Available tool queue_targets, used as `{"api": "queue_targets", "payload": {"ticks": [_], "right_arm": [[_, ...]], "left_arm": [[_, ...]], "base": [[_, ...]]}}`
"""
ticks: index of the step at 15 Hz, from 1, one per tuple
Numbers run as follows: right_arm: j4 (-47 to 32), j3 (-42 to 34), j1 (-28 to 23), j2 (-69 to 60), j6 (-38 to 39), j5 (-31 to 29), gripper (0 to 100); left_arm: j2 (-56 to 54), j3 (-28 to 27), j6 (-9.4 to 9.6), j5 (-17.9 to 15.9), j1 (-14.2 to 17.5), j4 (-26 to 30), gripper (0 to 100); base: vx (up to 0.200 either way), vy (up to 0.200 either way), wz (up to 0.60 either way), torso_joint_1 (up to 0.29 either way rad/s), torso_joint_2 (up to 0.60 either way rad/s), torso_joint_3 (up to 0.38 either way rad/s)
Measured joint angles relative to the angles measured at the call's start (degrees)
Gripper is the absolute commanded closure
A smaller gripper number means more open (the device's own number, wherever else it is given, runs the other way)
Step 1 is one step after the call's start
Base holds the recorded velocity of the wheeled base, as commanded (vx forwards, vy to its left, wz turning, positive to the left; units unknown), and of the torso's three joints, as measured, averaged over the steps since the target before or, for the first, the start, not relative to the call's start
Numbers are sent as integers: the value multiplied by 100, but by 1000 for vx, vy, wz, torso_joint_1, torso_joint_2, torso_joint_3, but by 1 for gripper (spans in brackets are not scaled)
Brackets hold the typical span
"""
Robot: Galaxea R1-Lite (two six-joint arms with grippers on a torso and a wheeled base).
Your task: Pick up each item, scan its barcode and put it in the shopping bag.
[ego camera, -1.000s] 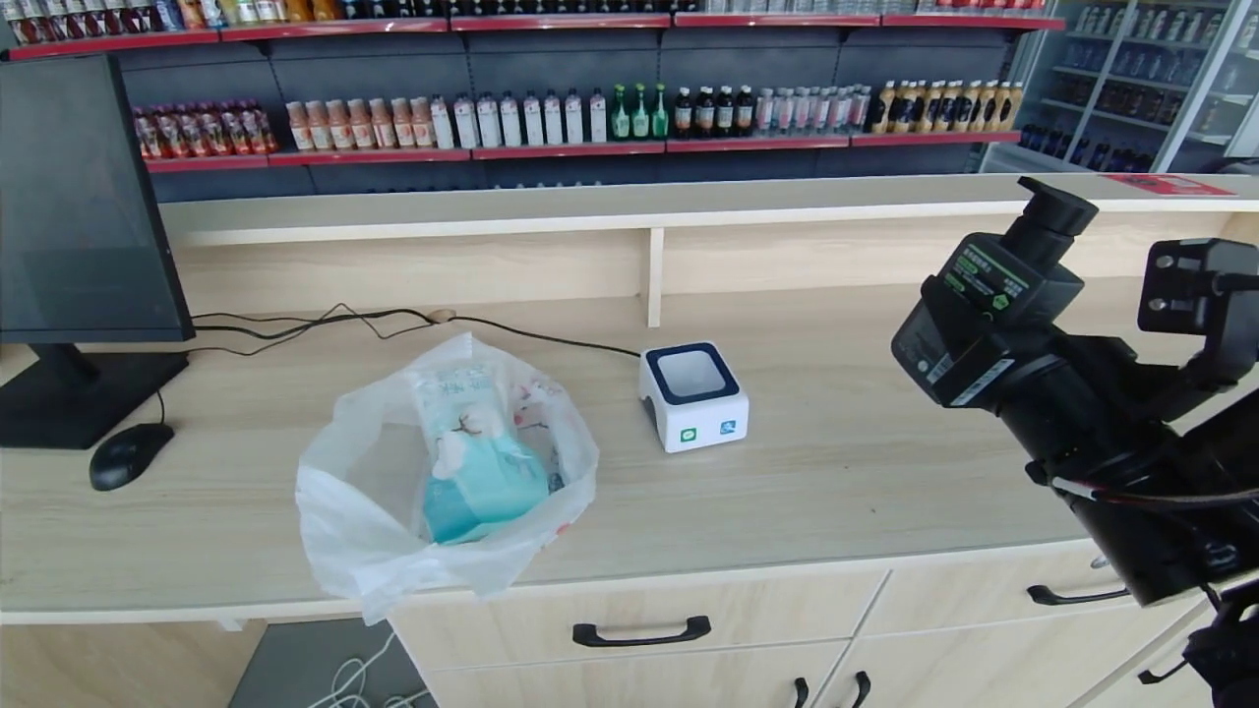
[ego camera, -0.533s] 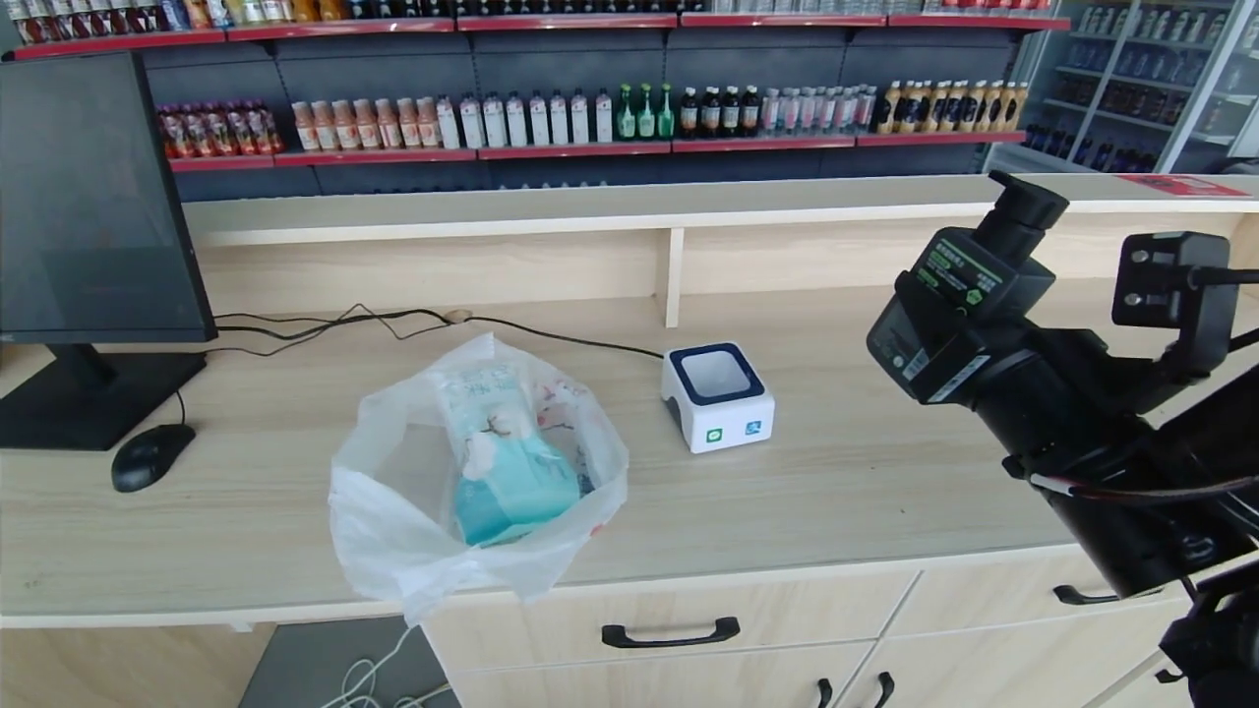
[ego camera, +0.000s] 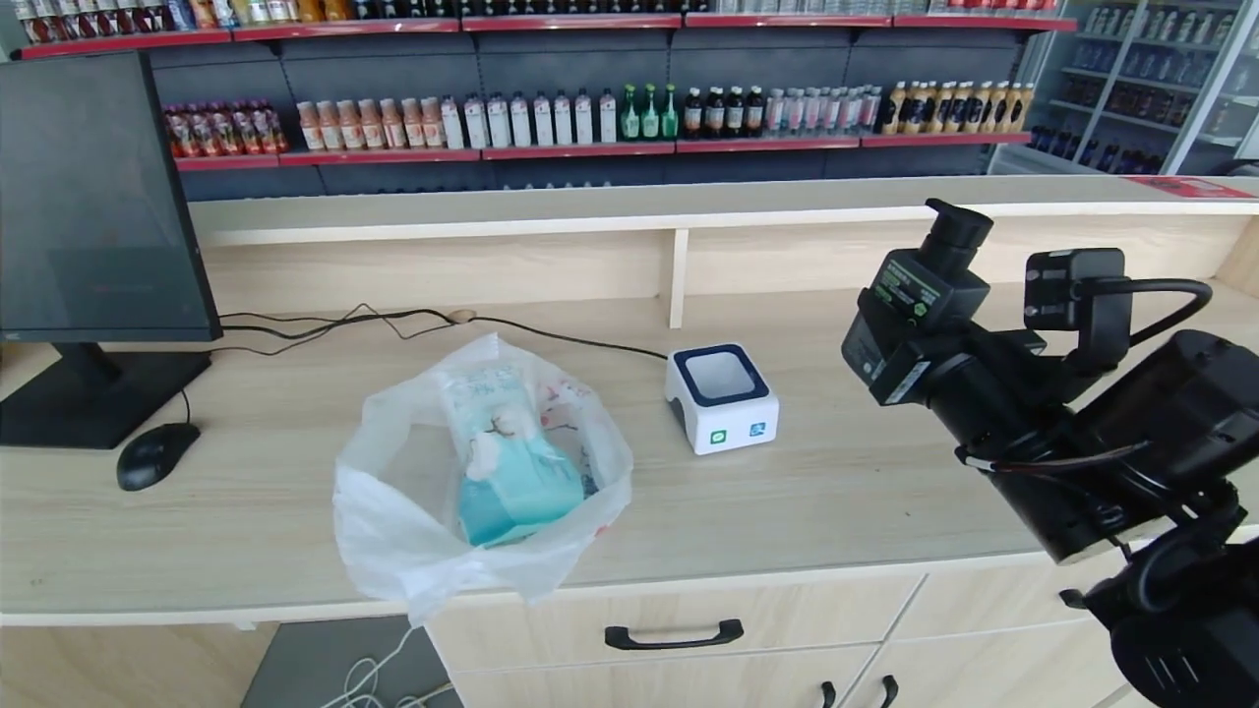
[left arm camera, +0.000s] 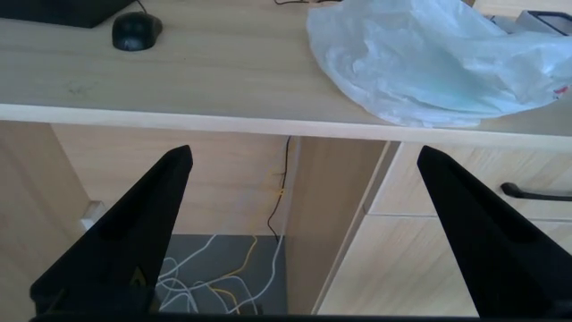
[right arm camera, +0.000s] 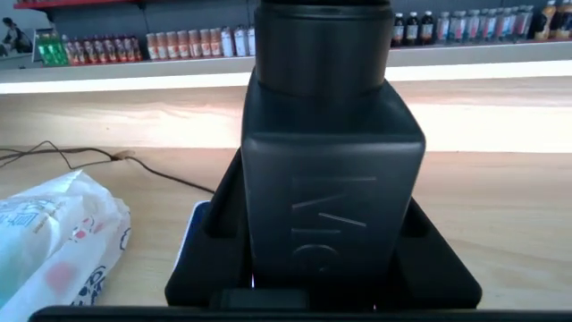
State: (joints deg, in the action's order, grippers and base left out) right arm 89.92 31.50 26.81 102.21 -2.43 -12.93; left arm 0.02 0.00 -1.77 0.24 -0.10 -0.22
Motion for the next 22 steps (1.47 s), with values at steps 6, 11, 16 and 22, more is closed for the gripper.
{"api": "queue_targets", "payload": {"ticks": [6, 11, 16, 22], "right_arm": [[-9, 300, -143, 356, -158, 1100, 100], [5, 1847, -973, 1312, -1615, 3296, 100], [0, 2021, -986, 1604, -2789, 4287, 100], [5, 2024, -879, 1742, -3860, 5286, 100]], "left_arm": [[0, 0, -4, 2, 2, -5, 0], [-2, 0, 0, 7, 0, -2, 0], [-2, 0, -6, 7, 5, -2, 0], [0, 0, 7, 5, -1, -2, 0]], "base": [[0, 0, 0, 0, 0, 0], [0, 0, 0, 0, 0, 0], [0, 0, 0, 0, 0, 0], [0, 0, 0, 0, 0, 0]]}}
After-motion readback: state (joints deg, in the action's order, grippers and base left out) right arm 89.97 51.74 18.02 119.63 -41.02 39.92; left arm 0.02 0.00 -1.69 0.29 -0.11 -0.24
